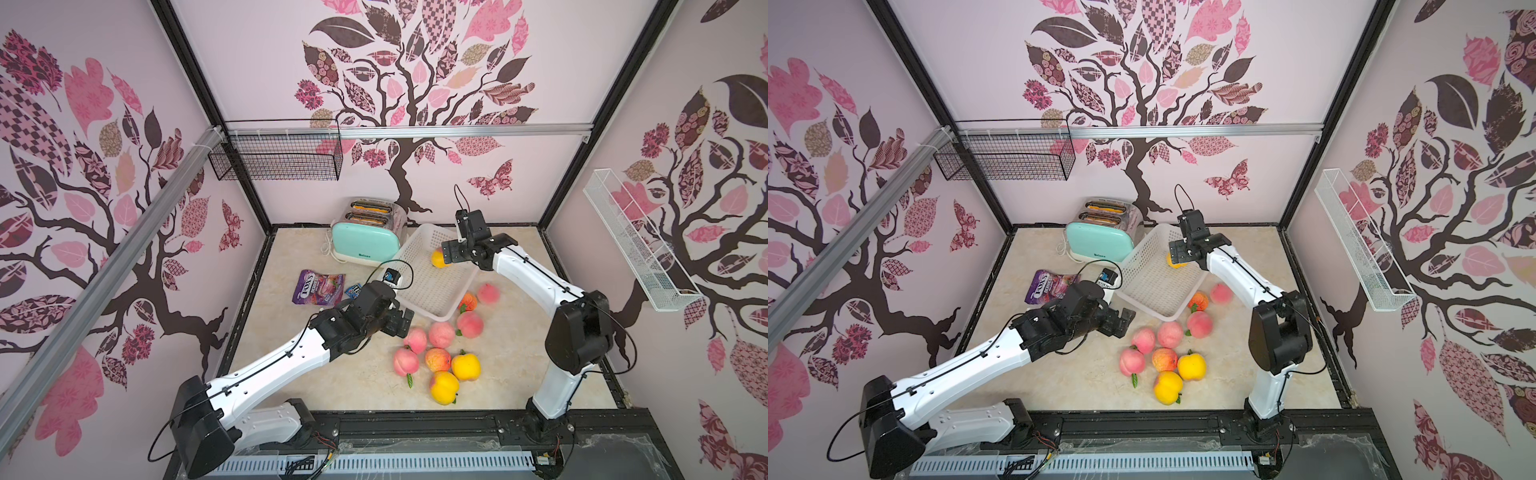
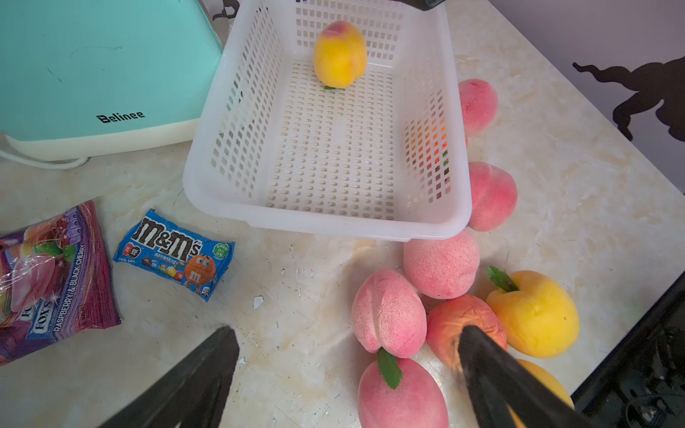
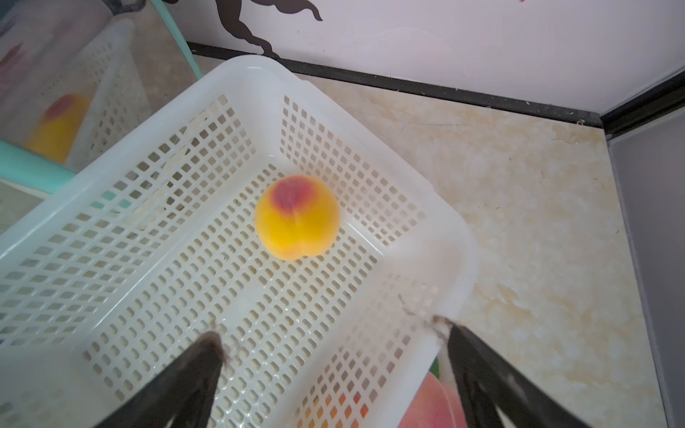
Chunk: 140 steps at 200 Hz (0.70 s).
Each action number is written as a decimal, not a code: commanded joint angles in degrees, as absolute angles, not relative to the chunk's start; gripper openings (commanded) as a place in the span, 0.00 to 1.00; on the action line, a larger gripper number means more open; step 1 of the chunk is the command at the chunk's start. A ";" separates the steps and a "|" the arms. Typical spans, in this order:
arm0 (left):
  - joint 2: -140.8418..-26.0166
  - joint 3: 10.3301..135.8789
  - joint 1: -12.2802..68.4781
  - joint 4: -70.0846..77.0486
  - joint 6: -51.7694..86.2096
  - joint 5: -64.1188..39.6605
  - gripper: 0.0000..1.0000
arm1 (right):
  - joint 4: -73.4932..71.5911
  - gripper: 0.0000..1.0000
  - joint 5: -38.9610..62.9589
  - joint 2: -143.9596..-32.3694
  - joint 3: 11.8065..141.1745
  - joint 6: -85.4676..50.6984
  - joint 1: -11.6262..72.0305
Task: Put the peaches into the basket
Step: Place the peach in the basket, then pick up the peach from the center of the board.
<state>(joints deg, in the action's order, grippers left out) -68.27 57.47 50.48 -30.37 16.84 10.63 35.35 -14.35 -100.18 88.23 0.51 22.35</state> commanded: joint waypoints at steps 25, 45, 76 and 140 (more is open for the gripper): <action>-66.80 58.28 52.81 -31.28 17.34 8.81 0.97 | 36.76 0.98 -15.09 -87.75 79.45 -1.27 22.59; -66.90 58.81 55.62 -31.90 17.24 9.97 0.97 | 36.74 0.98 -15.23 -82.29 74.84 -2.71 22.54; -65.79 57.91 58.84 -30.44 18.19 9.11 0.97 | 37.99 0.98 -14.86 -75.76 70.06 -4.24 21.02; -64.44 56.16 60.98 -28.04 18.81 5.45 0.97 | 36.30 0.98 -7.98 -71.64 61.08 -7.26 11.96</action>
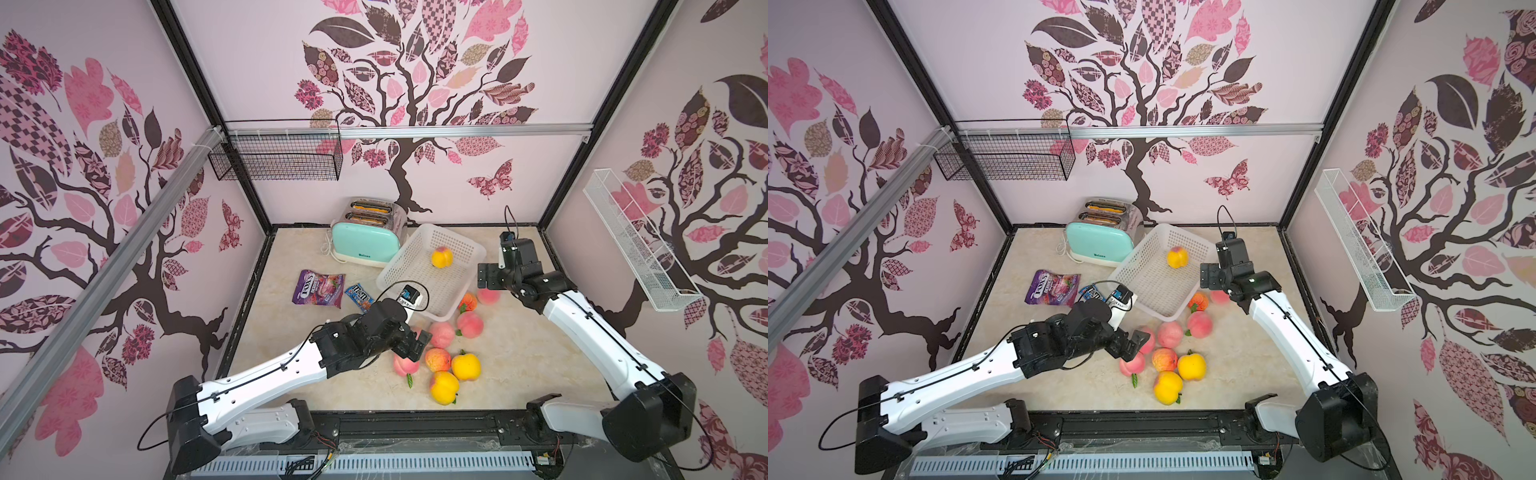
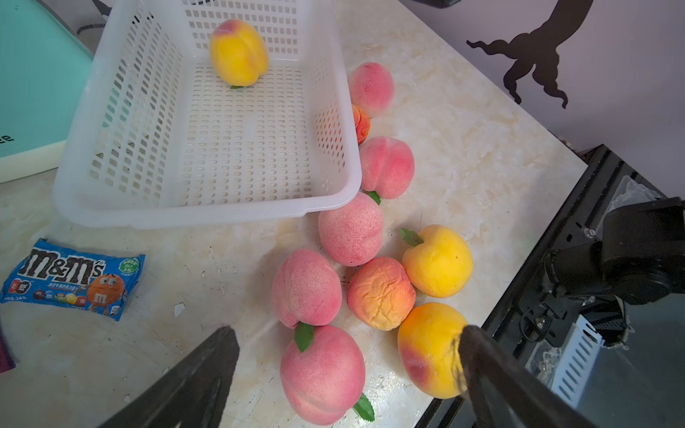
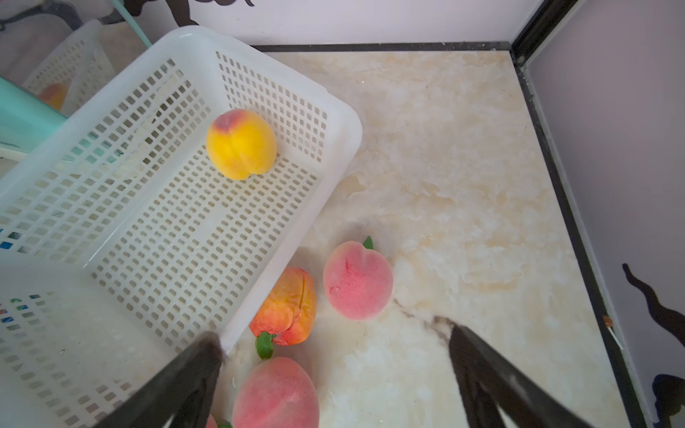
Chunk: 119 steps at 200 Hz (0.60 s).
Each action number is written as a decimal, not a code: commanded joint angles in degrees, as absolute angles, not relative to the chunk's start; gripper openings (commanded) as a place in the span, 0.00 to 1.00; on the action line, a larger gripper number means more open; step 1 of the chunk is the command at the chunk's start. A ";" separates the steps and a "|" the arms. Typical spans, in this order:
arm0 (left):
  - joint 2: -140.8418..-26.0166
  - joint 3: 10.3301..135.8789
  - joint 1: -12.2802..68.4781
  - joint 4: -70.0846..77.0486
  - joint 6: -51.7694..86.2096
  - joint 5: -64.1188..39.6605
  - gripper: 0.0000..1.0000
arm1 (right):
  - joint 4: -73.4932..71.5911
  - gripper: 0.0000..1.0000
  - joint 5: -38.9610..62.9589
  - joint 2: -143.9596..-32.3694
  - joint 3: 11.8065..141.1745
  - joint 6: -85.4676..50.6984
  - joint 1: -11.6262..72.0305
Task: Put the peaches into the basket
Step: Pick up the peach from the center of the board.
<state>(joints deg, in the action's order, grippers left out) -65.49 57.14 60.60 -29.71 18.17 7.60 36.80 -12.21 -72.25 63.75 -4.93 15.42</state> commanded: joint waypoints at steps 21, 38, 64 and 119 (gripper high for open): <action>-63.99 55.42 61.16 -27.62 19.11 5.17 0.97 | 35.10 0.98 -9.01 -71.53 58.63 -7.09 10.87; -63.90 54.58 61.17 -27.32 19.23 5.48 0.97 | 34.64 0.98 -8.67 -72.61 58.02 -6.98 10.07; -64.83 53.72 61.17 -26.74 19.32 6.19 0.97 | 33.42 0.99 -8.49 -75.10 57.62 -7.02 9.65; -66.39 52.63 61.05 -24.18 20.31 6.25 0.97 | 29.36 0.99 -6.25 -80.91 56.87 -7.55 7.66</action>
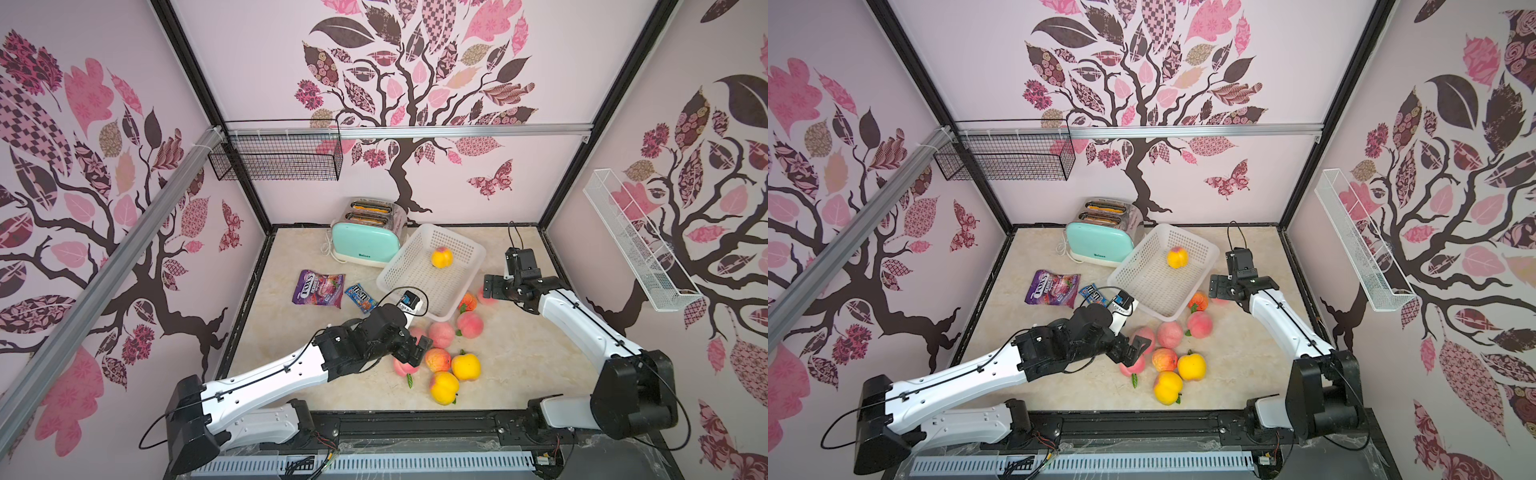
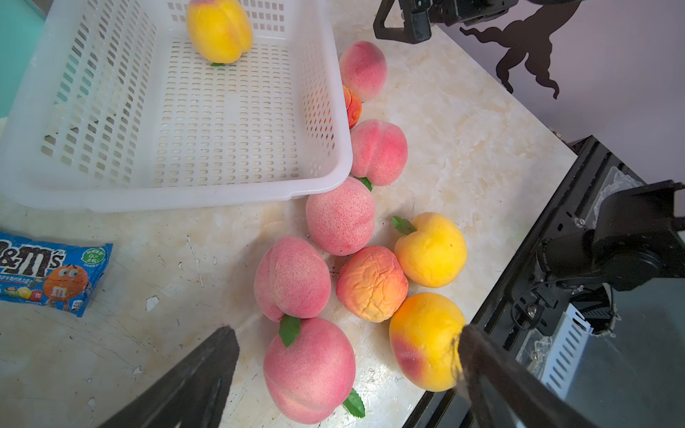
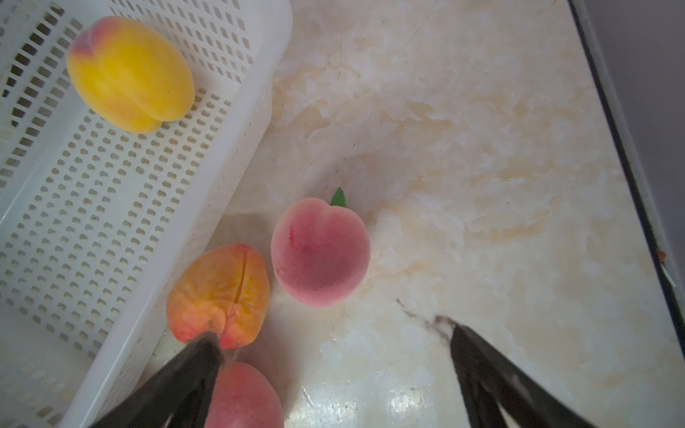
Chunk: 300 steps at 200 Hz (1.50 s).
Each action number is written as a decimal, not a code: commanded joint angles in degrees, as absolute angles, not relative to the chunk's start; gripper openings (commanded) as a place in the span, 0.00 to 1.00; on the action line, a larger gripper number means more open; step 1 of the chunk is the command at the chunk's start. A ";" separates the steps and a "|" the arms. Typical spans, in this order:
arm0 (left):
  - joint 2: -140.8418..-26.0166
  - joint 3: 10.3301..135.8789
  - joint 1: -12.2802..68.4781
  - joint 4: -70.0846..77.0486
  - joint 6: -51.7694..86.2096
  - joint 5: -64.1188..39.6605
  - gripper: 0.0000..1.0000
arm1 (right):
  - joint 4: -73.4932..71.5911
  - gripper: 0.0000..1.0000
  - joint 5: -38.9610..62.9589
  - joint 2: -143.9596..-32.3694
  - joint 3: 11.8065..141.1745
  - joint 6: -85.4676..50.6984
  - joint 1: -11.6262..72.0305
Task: Put the peaches into the basket
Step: Pick up the peach from the center of the board.
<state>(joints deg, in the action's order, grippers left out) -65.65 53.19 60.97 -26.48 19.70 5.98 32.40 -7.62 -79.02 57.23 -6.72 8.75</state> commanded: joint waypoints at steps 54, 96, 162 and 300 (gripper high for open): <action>-69.68 52.91 60.95 -22.03 19.71 4.75 0.97 | 26.48 0.99 -4.88 -85.71 57.03 -8.09 6.64; -71.17 53.56 60.90 -19.96 19.33 3.36 0.97 | 25.51 0.99 -3.84 -89.92 58.17 -8.15 5.92; -72.25 54.23 59.28 -19.82 18.82 1.81 0.97 | 25.49 0.99 -1.72 -95.37 60.86 -8.21 5.15; -71.56 54.17 56.47 -19.86 18.90 -0.43 0.97 | 24.26 0.95 -1.10 -100.27 63.64 -8.72 4.41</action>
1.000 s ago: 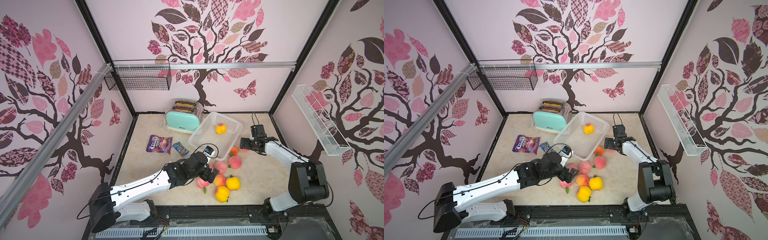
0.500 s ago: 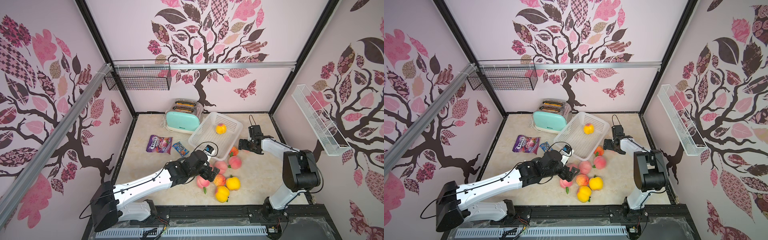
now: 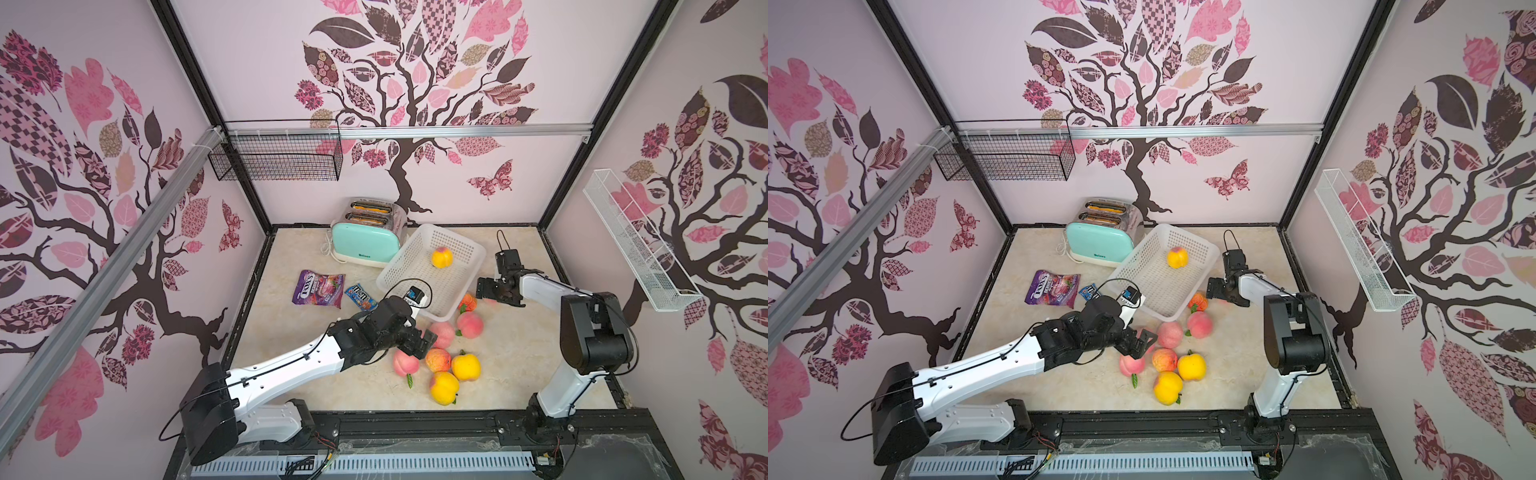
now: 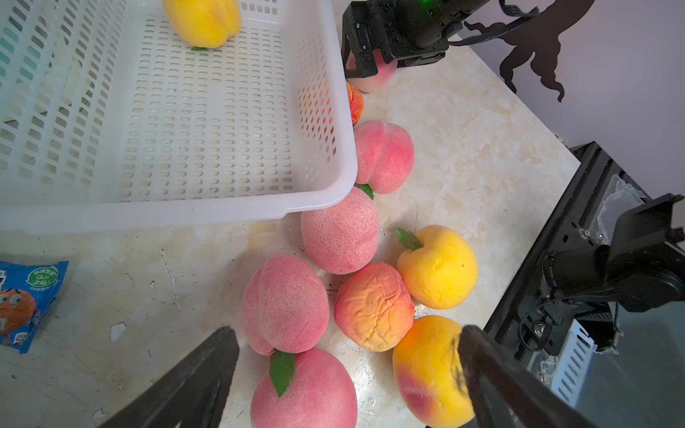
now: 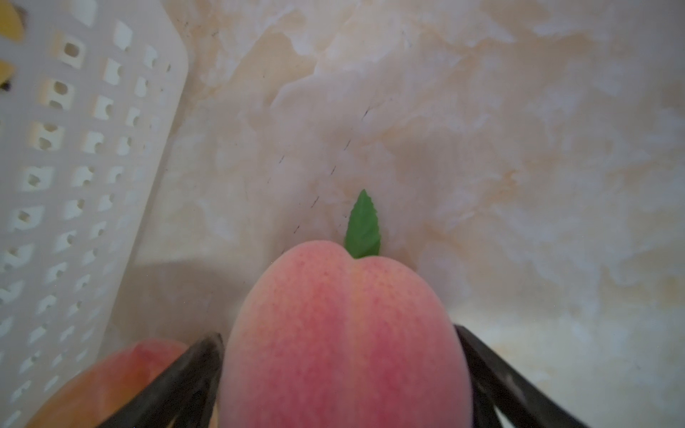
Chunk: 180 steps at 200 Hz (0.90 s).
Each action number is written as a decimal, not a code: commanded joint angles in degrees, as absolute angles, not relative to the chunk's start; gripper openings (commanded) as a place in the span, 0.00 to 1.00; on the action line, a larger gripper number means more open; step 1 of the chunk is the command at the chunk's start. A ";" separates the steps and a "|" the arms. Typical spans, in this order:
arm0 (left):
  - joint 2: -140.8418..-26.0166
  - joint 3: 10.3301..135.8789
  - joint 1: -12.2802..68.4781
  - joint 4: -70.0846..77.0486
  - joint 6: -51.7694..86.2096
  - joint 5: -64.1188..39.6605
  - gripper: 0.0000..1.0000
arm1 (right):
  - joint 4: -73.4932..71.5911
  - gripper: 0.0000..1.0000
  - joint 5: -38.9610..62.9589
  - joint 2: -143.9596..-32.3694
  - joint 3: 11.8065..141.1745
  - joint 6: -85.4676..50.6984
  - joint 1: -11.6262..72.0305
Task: Put the peaches into the basket
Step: Pick up the peach from the center of the board.
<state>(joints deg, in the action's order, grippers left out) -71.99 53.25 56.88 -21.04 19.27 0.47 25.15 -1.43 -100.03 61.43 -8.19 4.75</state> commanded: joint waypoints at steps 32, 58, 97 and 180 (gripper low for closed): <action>-71.32 53.80 56.44 -19.35 19.16 -0.64 0.97 | 24.18 0.93 -1.14 -100.64 64.01 -8.83 4.44; -70.87 53.50 56.27 -19.30 19.41 -0.55 0.97 | 24.29 0.87 -0.40 -101.07 64.42 -9.02 4.13; -69.47 52.49 55.69 -18.94 20.03 -0.61 0.97 | 24.35 0.84 0.00 -101.07 64.26 -9.07 4.10; -67.28 51.57 55.55 -19.21 21.53 -0.57 0.97 | 25.05 0.75 -0.84 -95.73 61.53 -9.25 4.00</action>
